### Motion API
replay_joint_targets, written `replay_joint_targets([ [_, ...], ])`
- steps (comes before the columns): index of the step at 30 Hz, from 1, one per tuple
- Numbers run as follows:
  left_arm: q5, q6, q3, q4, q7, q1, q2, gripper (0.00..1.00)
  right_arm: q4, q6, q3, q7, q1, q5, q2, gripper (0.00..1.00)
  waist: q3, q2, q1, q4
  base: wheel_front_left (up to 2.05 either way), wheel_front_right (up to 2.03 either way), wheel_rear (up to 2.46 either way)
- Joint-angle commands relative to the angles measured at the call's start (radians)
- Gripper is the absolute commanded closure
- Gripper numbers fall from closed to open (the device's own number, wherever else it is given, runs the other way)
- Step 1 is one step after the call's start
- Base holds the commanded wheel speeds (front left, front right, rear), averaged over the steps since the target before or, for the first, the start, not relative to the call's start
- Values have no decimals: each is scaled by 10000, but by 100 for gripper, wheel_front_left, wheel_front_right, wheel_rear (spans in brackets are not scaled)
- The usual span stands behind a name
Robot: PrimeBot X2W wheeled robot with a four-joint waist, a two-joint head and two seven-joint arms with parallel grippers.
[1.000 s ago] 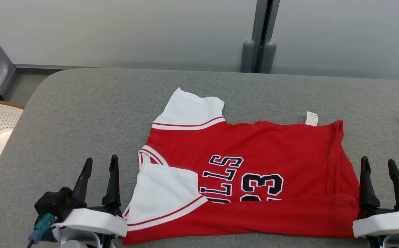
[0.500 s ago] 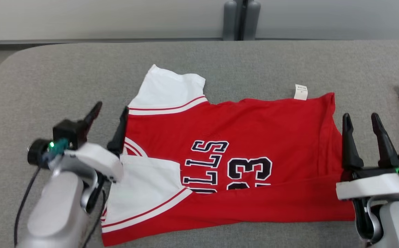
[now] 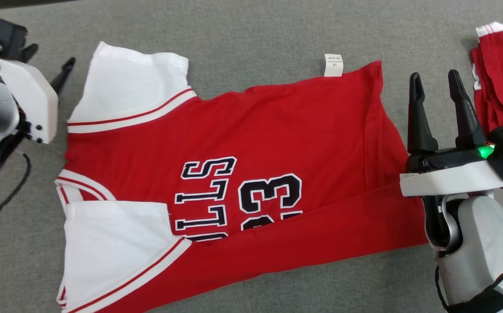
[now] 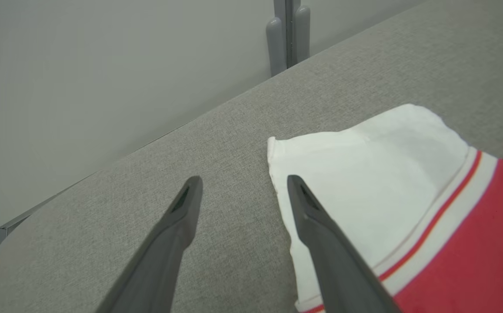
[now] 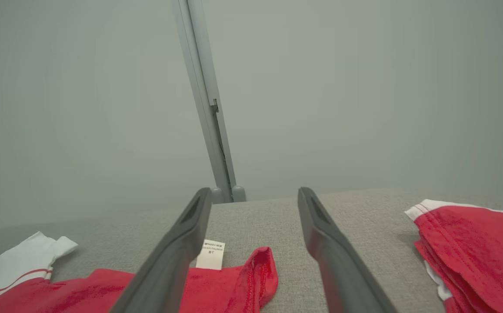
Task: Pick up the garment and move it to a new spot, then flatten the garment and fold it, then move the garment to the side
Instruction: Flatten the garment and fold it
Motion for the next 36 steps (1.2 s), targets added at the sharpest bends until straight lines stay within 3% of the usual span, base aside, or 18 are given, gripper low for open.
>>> replay_joint_targets([
  [1, -213, 0, -146, 24, 154, -234, 186, 0, -12, -3, -19, -47, -59, 25, 15, 0, 512, 0, 0, -507, 0, 0, 0],
  [7, -1244, -1, -1343, 331, 1101, -1372, 1040, 0, -722, -3, 255, -51, -124, 43, 241, 0, 959, 0, 0, -900, 0, 0, 0],
  [10, -1579, -1, -1741, 406, 1163, -1674, 1195, 0, -937, -3, 253, -52, -121, 132, 287, 0, 1075, 0, 0, -1015, 0, 0, 0],
  [17, -2650, -2, -2451, 275, 1195, -2079, 1223, 0, -876, -3, 200, -53, 11, 116, 340, 0, 1190, 0, 0, -1108, 0, 0, 0],
  [23, -2945, -2, -3033, 628, 1239, -2467, 1379, 0, -943, -3, 327, -54, -69, 251, 349, 0, 1387, 0, 0, -1288, 0, 0, 0],
  [31, -3202, -4, -3793, 946, 1552, -2708, 1134, 0, -920, -3, 307, -54, -143, 360, 351, 0, 1533, 0, 0, -1390, 0, 0, 0],
  [32, -3302, -7, -3929, 933, 1668, -2702, 1084, 10, -910, -3, 284, -54, -150, 364, 350, 0, 1529, 0, 0, -1387, 0, 0, 0],
  [33, -3431, -10, -4050, 882, 1798, -2697, 1047, 69, -894, -3, 258, -54, -156, 354, 350, 0, 1519, 0, 0, -1377, 0, 0, 0],
  [34, -3620, -21, -4117, 867, 1911, -2690, 1011, 100, -874, -3, 216, -54, -165, 343, 351, 0, 1497, 0, 0, -1347, 0, 0, 0],
  [36, -3893, -18, -4147, 847, 1928, -2756, 958, 100, -834, -3, 133, -54, -213, 230, 354, 0, 1447, 0, 0, -1230, 0, 0, 0],
])
